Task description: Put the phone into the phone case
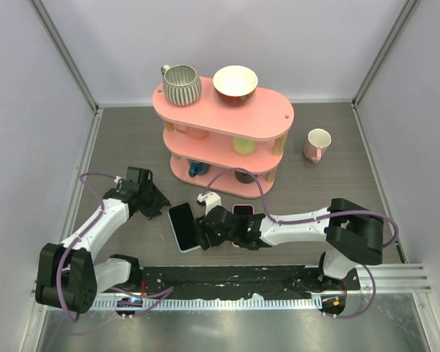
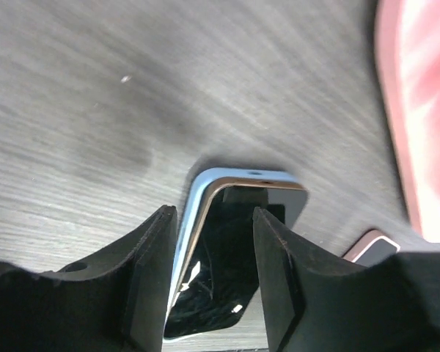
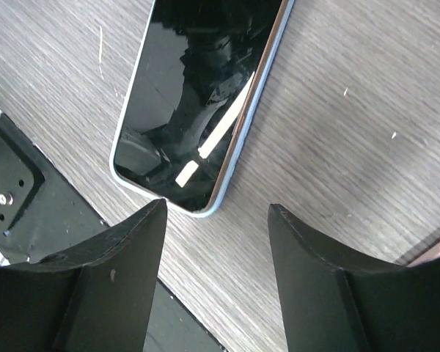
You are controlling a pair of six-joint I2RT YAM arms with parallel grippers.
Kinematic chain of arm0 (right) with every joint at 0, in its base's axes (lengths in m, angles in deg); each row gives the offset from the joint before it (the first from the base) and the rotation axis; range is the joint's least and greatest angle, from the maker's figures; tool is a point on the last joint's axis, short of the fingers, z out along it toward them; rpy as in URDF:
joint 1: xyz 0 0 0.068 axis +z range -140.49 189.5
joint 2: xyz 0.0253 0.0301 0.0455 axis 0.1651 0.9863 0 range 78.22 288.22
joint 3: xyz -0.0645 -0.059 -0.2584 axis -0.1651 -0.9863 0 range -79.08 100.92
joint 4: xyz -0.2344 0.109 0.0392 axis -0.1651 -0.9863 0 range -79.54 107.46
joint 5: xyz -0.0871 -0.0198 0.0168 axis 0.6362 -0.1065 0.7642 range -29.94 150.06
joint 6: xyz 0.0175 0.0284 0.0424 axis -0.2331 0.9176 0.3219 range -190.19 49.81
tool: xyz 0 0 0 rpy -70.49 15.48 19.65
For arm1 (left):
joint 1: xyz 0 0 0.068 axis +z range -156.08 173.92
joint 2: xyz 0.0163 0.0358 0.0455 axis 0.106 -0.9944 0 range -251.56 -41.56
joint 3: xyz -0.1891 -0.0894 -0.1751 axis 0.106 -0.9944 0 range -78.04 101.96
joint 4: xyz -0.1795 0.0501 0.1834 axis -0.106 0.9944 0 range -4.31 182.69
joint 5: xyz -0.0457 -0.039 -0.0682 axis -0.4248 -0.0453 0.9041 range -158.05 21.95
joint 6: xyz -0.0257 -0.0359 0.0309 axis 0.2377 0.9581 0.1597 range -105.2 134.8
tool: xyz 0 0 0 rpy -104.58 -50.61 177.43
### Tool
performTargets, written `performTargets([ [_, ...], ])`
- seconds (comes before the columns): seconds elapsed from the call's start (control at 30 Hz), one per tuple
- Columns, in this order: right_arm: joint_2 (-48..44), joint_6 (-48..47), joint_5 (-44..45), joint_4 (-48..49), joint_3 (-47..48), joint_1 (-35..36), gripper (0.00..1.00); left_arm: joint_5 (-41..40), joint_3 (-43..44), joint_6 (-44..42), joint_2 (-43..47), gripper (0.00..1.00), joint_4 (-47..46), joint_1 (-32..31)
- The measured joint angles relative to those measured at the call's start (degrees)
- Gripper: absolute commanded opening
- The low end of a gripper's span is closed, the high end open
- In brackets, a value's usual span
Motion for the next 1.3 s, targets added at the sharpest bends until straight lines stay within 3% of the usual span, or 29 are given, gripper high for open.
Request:
performTargets([
  [0.27, -1.7, 0.5, -0.4, -0.2, -3.1, 1.8, 0.59, -0.1, 5.2, -1.5, -2.8, 0.34, -2.4, 0.0],
  [0.6, -1.7, 0.9, 0.4, -0.2, -3.2, 2.1, 0.59, 4.4, 3.8, -1.4, -7.7, 0.36, -8.8, -0.8],
  [0.9, -1.7, 1.8, 1.5, -0.2, -3.3, 2.1, 0.59, -1.2, 0.9, -1.4, -9.5, 0.37, -8.1, -1.5],
  [1.07, -1.7, 2.0, 2.3, -0.2, -3.3, 2.1, 0.63, -2.3, 1.3, -1.5, -7.4, 0.43, -5.4, -1.6],
  [1.17, -2.1, 2.3, 1.7, 0.6, -3.3, 1.0, 0.67, -3.3, 3.2, -1.5, -5.1, 0.61, -1.0, -1.8],
  [1.3, -2.2, 3.0, -0.3, 3.5, -3.3, -2.0, 0.69, -4.3, 5.1, -2.6, -0.8, 0.63, 1.8, -1.9],
])
